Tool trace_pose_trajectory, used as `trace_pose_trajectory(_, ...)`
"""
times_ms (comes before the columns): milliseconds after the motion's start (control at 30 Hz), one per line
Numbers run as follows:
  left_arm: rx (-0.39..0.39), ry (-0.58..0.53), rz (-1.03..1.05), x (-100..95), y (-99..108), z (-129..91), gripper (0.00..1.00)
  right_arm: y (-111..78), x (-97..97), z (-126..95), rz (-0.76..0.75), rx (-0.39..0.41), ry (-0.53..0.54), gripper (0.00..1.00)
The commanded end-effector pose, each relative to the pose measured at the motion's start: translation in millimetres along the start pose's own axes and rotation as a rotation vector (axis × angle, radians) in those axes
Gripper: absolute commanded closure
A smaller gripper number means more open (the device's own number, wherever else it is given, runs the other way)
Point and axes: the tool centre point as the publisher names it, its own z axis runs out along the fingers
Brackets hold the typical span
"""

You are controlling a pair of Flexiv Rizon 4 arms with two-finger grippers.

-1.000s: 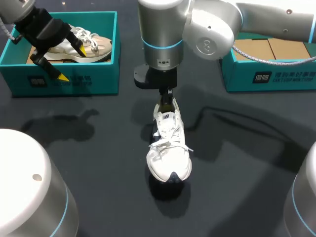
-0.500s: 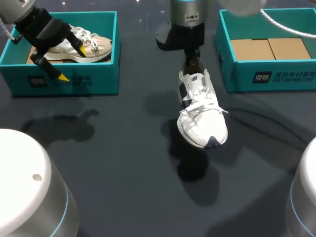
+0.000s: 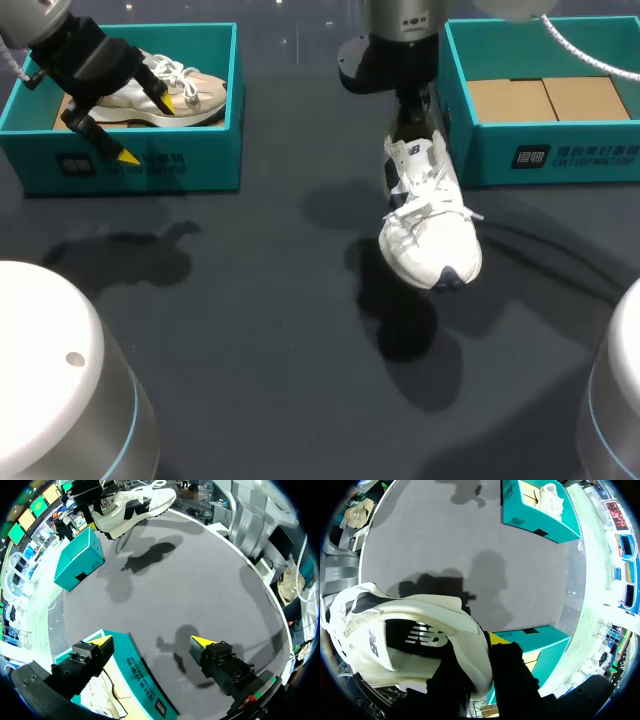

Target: Take the shoe out of the shoebox, open the shoe tongue, remove and reinsert the insole, then place the shoe into the shoebox

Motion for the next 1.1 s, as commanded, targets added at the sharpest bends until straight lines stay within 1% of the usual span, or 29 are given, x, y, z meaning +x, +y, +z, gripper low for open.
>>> trace_pose_trajectory(33,-0.002,0.001,0.001,0.3,0.2,-0.5,0.0,-43.2,-48.5,-20.2,0.0,0.007,0.037,1.0)
trace_pose_trajectory(167,-0.002,0.001,0.001,0.3,0.2,-0.5,0.0,-79.4,-88.1,-27.6,0.012,0.039,0.01,1.0)
trace_pose_trajectory(200,-0.002,0.001,0.001,0.3,0.2,-0.5,0.0,-88.0,-96.3,-26.7,0.021,0.053,0.014,1.0)
trace_pose_trajectory(267,-0.002,0.001,0.001,0.3,0.2,-0.5,0.0,-106.4,-111.3,-24.2,0.011,0.03,-0.011,1.0)
trace_pose_trajectory(300,-0.002,0.001,0.001,0.3,0.2,-0.5,0.0,-113.6,-118.4,-20.8,0.031,0.048,-0.008,1.0)
trace_pose_trajectory(867,-0.002,0.001,0.001,0.3,0.2,-0.5,0.0,-113.6,-118.4,-20.8,0.031,0.048,-0.008,1.0)
trace_pose_trajectory(933,-0.002,0.001,0.001,0.3,0.2,-0.5,0.0,-140.4,-130.6,-20.5,0.016,0.112,0.022,1.0)
trace_pose_trajectory(1000,-0.002,0.001,0.001,0.3,0.2,-0.5,0.0,-173.4,-144.8,-18.6,0.019,0.121,0.028,1.0)
trace_pose_trajectory(1033,-0.002,0.001,0.001,0.3,0.2,-0.5,0.0,-182.0,-148.2,-17.7,0.013,0.157,0.04,1.0)
trace_pose_trajectory(1067,-0.002,0.001,0.001,0.3,0.2,-0.5,0.0,-191.5,-153.7,-16.2,0.009,0.166,0.04,1.0)
trace_pose_trajectory(1100,-0.002,0.001,0.001,0.3,0.2,-0.5,0.0,-207.9,-158.4,-13.4,0.017,0.161,0.034,1.0)
